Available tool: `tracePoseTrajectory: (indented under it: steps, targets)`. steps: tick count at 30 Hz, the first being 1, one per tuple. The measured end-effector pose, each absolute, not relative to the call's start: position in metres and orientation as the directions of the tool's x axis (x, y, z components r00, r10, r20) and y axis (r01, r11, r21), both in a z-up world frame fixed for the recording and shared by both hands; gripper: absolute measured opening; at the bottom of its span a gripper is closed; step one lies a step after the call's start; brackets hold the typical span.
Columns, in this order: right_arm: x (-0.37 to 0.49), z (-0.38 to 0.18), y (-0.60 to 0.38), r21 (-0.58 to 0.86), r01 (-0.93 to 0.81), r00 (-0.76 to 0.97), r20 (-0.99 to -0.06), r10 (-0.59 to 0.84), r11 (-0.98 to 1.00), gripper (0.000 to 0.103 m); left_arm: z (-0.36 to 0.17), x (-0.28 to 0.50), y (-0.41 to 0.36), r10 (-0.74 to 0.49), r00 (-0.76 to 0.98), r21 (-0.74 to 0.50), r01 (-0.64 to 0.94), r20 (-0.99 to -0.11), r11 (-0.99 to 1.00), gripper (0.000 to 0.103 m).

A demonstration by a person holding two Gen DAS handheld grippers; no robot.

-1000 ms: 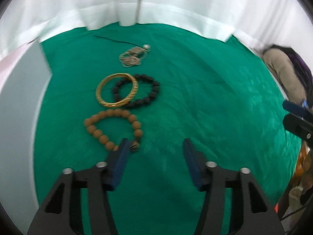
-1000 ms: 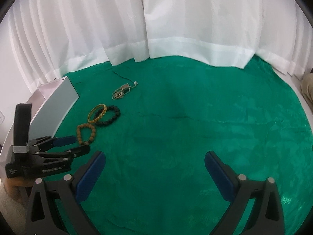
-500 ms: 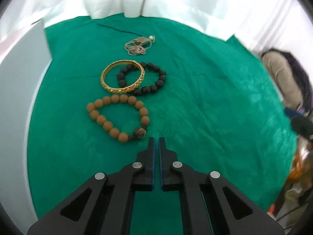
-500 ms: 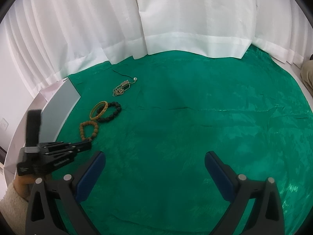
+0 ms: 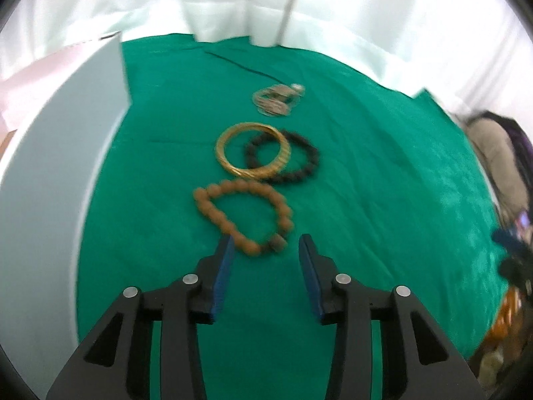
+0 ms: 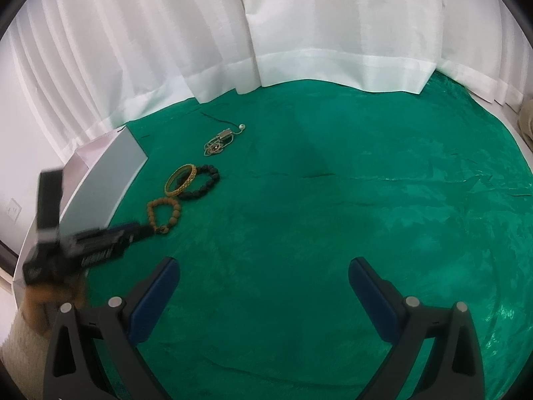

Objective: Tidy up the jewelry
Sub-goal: 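Grasp the wooden bead bracelet with the left tool while the right tool grasps the gold bangle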

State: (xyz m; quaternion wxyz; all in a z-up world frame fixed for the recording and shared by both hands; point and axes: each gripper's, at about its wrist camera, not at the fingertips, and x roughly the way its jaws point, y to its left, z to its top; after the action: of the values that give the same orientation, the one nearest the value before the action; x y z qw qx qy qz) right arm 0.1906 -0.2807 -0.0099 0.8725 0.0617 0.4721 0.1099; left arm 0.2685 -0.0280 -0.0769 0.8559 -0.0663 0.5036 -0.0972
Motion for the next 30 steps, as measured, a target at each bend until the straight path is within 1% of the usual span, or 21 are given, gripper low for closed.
tracePoseTrajectory:
  steps: [3, 6, 8, 9, 10, 14, 15, 20, 23, 26, 30]
  targets:
    - [0.188, -0.013, -0.28, 0.215, -0.137, 0.523, -0.813, 0.255, 0.967, 0.103, -0.088, 0.288, -0.022, -0.157, 0.479, -0.162, 0.032, -0.863, 0.986, 0.042]
    - [0.189, -0.018, -0.28, 0.224, -0.131, 0.511, -0.819, 0.259, 0.966, 0.103, -0.101, 0.297, -0.021, -0.088, 0.476, -0.104, -0.007, -0.875, 0.995, 0.038]
    - [0.189, -0.019, -0.28, 0.229, -0.132, 0.508, -0.82, 0.264, 0.965, 0.103, -0.102, 0.292, -0.022, -0.055, 0.48, -0.067, -0.007, -0.875, 0.998, 0.029]
    - [0.189, -0.019, -0.28, 0.228, -0.133, 0.507, -0.82, 0.264, 0.965, 0.103, -0.101, 0.288, -0.022, -0.043, 0.486, -0.05, -0.001, -0.873, 0.999, 0.015]
    - [0.189, -0.019, -0.28, 0.225, -0.135, 0.507, -0.821, 0.262, 0.965, 0.103, -0.101, 0.284, -0.021, -0.048, 0.485, -0.053, 0.004, -0.873, 0.999, 0.01]
    - [0.19, -0.019, -0.279, 0.224, -0.137, 0.506, -0.822, 0.262, 0.965, 0.103, -0.096, 0.263, -0.008, -0.116, 0.478, -0.132, 0.001, -0.871, 0.991, 0.009]
    - [0.192, -0.02, -0.278, 0.225, -0.137, 0.505, -0.822, 0.264, 0.965, 0.103, -0.09, 0.254, -0.003, -0.152, 0.491, -0.175, -0.001, -0.858, 0.985, 0.009]
    - [0.191, -0.017, -0.273, 0.226, -0.151, 0.502, -0.821, 0.272, 0.962, 0.103, -0.057, 0.219, 0.011, -0.241, 0.534, -0.283, 0.002, -0.81, 0.959, 0.009]
    - [0.194, -0.012, -0.266, 0.232, -0.181, 0.492, -0.82, 0.292, 0.956, 0.103, -0.038, 0.202, 0.016, -0.265, 0.55, -0.304, 0.021, -0.792, 0.953, 0.009]
    - [0.205, -0.004, -0.258, 0.271, -0.222, 0.456, -0.82, 0.346, 0.937, 0.103, -0.029, 0.19, 0.019, -0.279, 0.552, -0.316, 0.028, -0.786, 0.948, 0.009]
    - [0.245, -0.007, -0.238, 0.397, -0.246, 0.342, -0.818, 0.463, 0.884, 0.103, -0.028, 0.181, 0.021, -0.278, 0.555, -0.318, 0.025, -0.784, 0.948, 0.009]
